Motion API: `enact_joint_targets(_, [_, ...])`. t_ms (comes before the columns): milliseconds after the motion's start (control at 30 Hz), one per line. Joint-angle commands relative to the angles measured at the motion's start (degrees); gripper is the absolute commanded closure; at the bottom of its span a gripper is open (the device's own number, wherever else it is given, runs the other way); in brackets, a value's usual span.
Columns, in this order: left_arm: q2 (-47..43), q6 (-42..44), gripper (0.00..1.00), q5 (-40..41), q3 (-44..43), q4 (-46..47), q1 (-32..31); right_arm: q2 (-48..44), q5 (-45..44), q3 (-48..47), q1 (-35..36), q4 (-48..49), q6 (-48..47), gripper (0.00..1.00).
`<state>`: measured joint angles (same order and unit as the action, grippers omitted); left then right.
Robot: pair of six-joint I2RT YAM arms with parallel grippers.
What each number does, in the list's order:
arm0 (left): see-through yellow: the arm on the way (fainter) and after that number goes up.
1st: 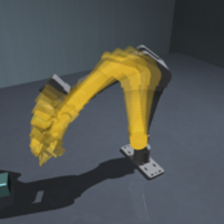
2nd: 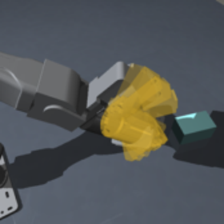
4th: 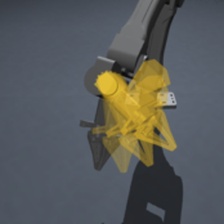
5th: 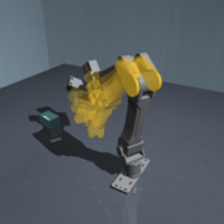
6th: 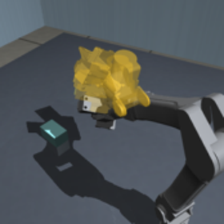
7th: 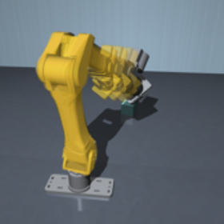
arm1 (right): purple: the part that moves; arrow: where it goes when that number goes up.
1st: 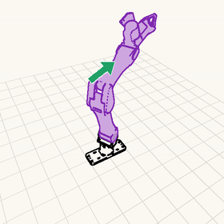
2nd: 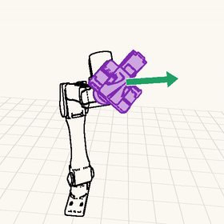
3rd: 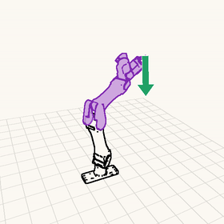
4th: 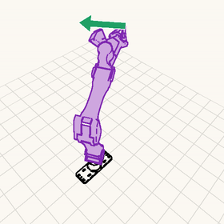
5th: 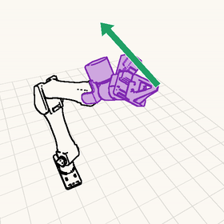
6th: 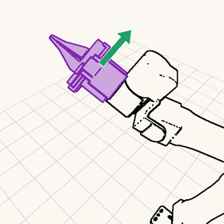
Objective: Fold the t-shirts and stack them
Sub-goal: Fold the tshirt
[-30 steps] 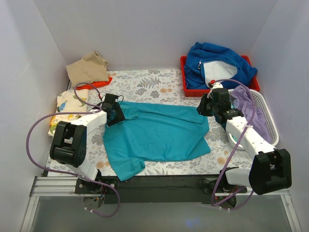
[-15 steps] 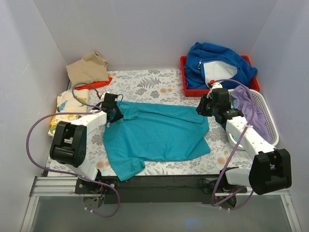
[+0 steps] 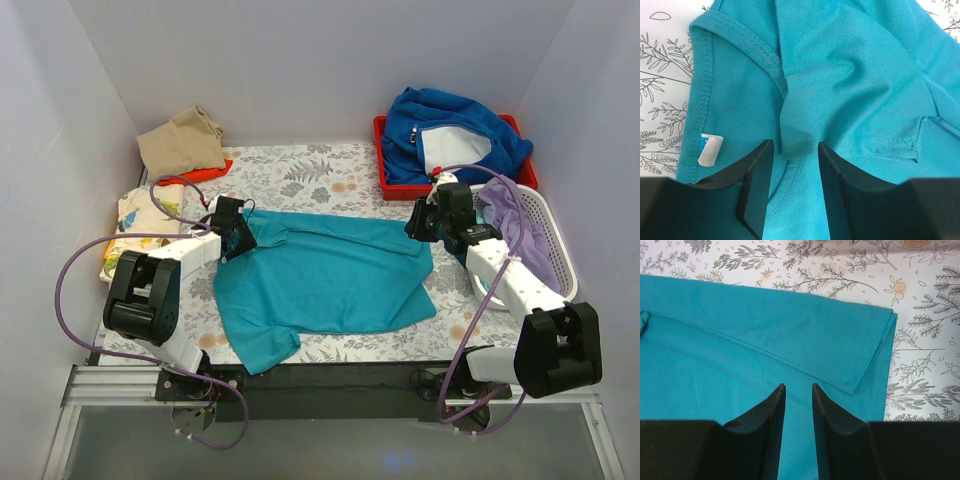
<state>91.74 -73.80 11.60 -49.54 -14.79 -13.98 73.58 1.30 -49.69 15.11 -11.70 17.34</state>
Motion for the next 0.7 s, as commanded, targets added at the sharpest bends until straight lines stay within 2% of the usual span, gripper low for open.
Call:
enact_joint_targets(0, [-0.08, -0.29, 0.61, 1.41, -0.21, 0.81, 0.27, -0.37, 0.02, 0.21, 0.09, 1.25, -0.64, 0.66])
enact_joint_targets(233, [1.33, 0.06, 0.75, 0.71, -0.56, 1.07, 0.27, -0.37, 0.11, 0.03, 0.18, 0.98, -0.64, 0.66])
enact_joint_targets(400, [1.33, 0.06, 0.89, 0.45, -0.21, 1.34, 0.27, -0.46, 0.11, -0.05, 0.27, 0.89, -0.73, 0.66])
enact_joint_targets(533, [-0.94, 1.2, 0.96, 0.54, -0.64, 1.08, 0.27, -0.63, 0.11, 0.03, 0.18, 0.81, -0.91, 0.66])
enact_joint_targets(667, [-6.83, 3.83, 0.98, -3.23, -4.59, -3.57, 0.35, -0.63, 0.28, 0.38, 0.18, 0.81, -0.82, 0.66])
